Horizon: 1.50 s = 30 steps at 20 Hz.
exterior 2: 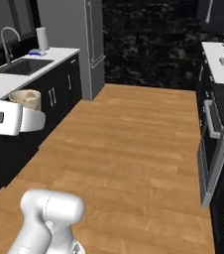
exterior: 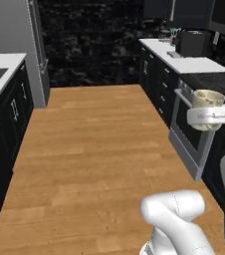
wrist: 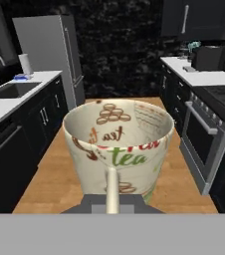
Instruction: Gather all objects into one cabinet and sort the glasses and bowls to opposite sides.
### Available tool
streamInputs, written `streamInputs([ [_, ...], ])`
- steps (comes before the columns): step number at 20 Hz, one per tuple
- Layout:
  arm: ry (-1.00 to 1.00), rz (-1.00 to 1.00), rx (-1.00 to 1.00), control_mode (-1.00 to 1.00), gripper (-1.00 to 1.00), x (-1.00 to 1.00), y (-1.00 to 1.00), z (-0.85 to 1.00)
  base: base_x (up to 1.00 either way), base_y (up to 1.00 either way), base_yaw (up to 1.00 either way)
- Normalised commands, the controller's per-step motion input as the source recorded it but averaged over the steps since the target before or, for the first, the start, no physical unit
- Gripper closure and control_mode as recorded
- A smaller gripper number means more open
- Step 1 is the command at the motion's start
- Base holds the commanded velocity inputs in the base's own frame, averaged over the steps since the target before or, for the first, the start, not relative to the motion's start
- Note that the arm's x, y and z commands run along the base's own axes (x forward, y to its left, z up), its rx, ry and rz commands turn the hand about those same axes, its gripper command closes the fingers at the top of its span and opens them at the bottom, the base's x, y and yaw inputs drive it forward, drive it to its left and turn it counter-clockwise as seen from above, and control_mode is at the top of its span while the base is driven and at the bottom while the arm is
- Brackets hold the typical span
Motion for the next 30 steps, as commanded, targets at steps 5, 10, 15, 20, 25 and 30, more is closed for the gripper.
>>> streamInputs([
  [5, 0.00, 0.00, 0.00, 1.00, 1.00, 0.00, 0.00, 0.00, 0.94, -0.03, -0.08],
  [10, 0.00, 0.00, 0.00, 1.00, 1.00, 0.00, 0.00, 0.00, 1.00, 0.00, -0.03],
  [15, 0.00, 0.00, 0.00, 1.00, 1.00, 0.00, 0.00, 0.00, 1.00, 0.00, -0.01],
  [20, 0.00, 0.00, 0.00, 1.00, 1.00, 0.00, 0.00, 0.00, 1.00, 0.00, 0.00],
  [25, 0.00, 0.00, 0.00, 1.00, 1.00, 0.00, 0.00, 0.00, 1.00, 0.00, 0.00],
  [30, 0.00, 0.00, 0.00, 1.00, 1.00, 0.00, 0.00, 0.00, 1.00, 0.00, 0.00],
])
